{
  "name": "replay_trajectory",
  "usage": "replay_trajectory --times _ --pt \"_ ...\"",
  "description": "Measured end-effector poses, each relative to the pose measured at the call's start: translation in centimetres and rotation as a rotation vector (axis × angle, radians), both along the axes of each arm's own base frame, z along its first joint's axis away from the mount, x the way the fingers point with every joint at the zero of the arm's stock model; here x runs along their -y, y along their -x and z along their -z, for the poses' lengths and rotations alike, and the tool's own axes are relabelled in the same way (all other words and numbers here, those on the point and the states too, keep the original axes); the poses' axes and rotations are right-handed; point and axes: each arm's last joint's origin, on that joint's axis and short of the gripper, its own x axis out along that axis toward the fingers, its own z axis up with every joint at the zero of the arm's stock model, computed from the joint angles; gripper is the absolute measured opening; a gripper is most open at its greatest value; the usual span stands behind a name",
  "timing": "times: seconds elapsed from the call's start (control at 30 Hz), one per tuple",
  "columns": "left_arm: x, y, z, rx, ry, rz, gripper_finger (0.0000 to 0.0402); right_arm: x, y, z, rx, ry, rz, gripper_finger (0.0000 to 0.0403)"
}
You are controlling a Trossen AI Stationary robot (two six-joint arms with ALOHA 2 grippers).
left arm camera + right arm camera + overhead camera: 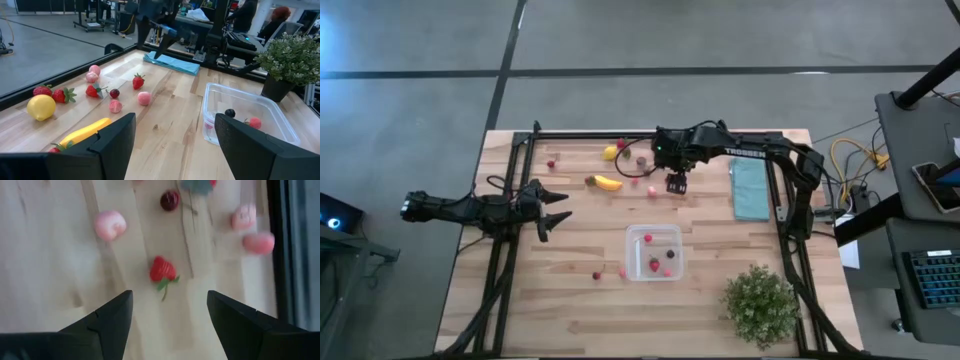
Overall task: Pick and placing Produce into tupperware
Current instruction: Put the red strawberry into the transparent bin
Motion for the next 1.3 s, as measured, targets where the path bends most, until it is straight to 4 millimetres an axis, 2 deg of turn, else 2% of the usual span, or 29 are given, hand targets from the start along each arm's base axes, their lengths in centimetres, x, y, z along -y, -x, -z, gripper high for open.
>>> replay_trajectory --times 0.13,0.43,0.87,1.3 --pt "0.0 0.0 0.0 0.000 0.000 0.000 0.0258 0.3 -0.2 1.2 0.032 0.030 -0.088 0.0249" --pt "0.0 0.0 0.0 -0.002 0.000 0.000 0.0258 1.7 1.5 4.3 0.001 -0.026 -0.060 0.0249" --pt "0.0 0.0 0.0 -0.001 0.000 0.000 0.0258 1.9 1.8 6.8 0.107 -0.064 -0.015 0.0249" --pt "0.0 0.0 0.0 -0.001 0.000 0.000 0.0258 1.9 2.1 8.3 0.157 -0.038 -0.010 0.0249"
